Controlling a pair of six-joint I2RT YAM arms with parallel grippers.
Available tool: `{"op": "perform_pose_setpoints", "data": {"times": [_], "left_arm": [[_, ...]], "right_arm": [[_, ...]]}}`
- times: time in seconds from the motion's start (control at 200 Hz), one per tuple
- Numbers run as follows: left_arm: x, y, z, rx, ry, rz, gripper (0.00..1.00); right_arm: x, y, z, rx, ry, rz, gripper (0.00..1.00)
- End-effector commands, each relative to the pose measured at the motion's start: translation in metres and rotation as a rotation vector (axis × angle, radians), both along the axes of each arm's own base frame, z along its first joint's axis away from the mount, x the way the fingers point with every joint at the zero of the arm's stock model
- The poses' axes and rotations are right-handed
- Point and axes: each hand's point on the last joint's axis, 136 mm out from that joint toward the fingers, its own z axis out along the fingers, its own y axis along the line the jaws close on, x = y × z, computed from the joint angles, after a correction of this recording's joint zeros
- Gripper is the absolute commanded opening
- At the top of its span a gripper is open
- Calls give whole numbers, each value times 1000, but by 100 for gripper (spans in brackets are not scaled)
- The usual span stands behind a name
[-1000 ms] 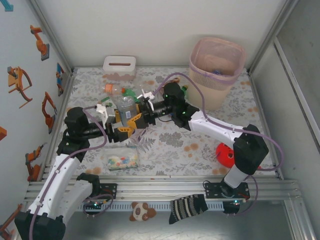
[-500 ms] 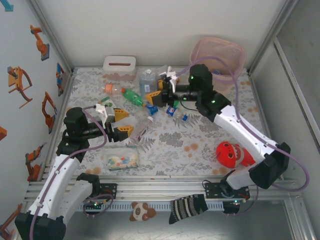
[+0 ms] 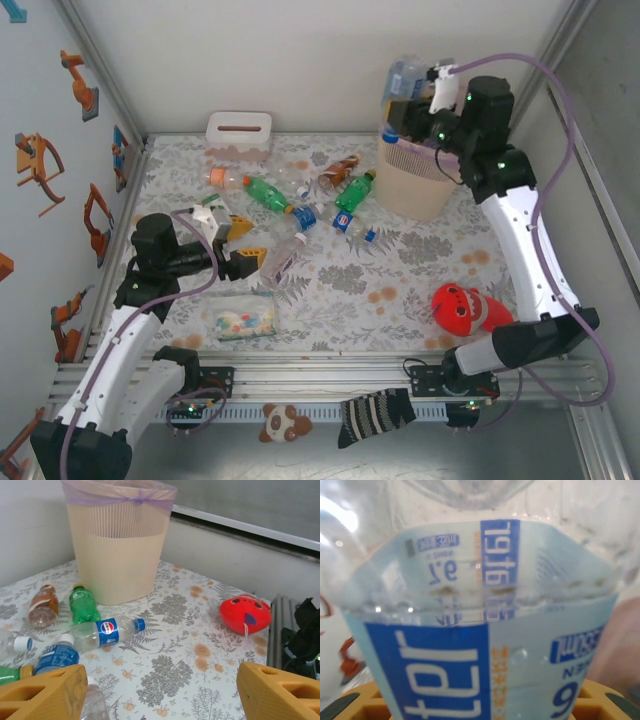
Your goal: Put the plastic bottles in the bin
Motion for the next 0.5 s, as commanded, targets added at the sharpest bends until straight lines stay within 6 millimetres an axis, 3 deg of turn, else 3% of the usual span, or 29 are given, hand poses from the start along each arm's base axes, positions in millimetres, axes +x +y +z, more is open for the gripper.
{"op": "perform_pose_setpoints", "data": {"times": [0.0,0.15,0.225,0.325,0.496], "left_arm": [[4,5,7,18,-15,40,80],[4,5,7,20,-13,39,82],[5,5,7,22,-14,44,82],[6,7,6,28,-11,55,82],[10,10,4,41,7,93,82]], "right_arm": [[29,-44,-16,54,132,-201,30],[63,-82,-29,130,223,-332,30],[80,-92,-41,162,281,-357,30],[100,-95,-57,214,356,-348,29],[126,-80,-92,250,483,-275,28]]}}
